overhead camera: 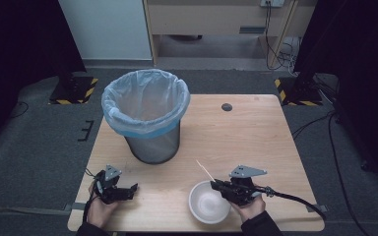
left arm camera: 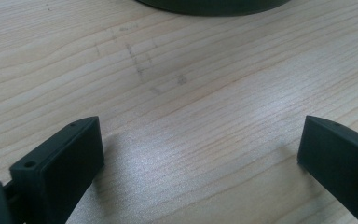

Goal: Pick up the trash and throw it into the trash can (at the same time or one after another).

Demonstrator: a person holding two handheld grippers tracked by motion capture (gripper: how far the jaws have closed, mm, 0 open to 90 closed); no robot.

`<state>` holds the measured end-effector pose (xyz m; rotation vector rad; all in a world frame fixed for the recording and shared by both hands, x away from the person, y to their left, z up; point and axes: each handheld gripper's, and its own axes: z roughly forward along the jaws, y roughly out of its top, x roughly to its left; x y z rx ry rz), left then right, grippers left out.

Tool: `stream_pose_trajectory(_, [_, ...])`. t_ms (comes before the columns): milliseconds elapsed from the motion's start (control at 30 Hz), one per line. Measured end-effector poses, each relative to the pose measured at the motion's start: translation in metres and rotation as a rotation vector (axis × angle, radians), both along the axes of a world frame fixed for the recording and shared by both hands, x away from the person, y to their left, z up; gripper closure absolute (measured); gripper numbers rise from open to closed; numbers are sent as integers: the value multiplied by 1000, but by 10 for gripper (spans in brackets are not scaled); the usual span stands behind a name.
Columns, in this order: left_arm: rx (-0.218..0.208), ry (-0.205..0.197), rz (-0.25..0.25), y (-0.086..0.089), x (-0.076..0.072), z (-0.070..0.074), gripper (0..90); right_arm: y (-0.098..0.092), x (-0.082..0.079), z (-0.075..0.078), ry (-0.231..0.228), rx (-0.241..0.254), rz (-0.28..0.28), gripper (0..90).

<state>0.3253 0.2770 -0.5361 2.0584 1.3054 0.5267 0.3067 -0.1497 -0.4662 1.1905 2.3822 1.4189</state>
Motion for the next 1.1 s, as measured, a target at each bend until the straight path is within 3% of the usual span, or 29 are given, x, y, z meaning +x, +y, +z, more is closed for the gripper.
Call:
stream_pose_trajectory(300, [0, 0, 0, 0, 0, 0, 0, -13, 10, 22, -55, 63, -39, 852])
stream_pose_trajectory(533, [0, 0, 0, 0, 0, 0, 0, -20, 14, 48, -143, 79, -61, 853])
stream_pose_trajectory(733, [0, 0, -1, 0, 0, 0, 0, -29, 17, 68, -200, 125, -86, 853])
stream_pose_trajectory(1100, [0, 0, 0, 0, 0, 0, 0, -31, 38, 104, -301, 194, -109, 853])
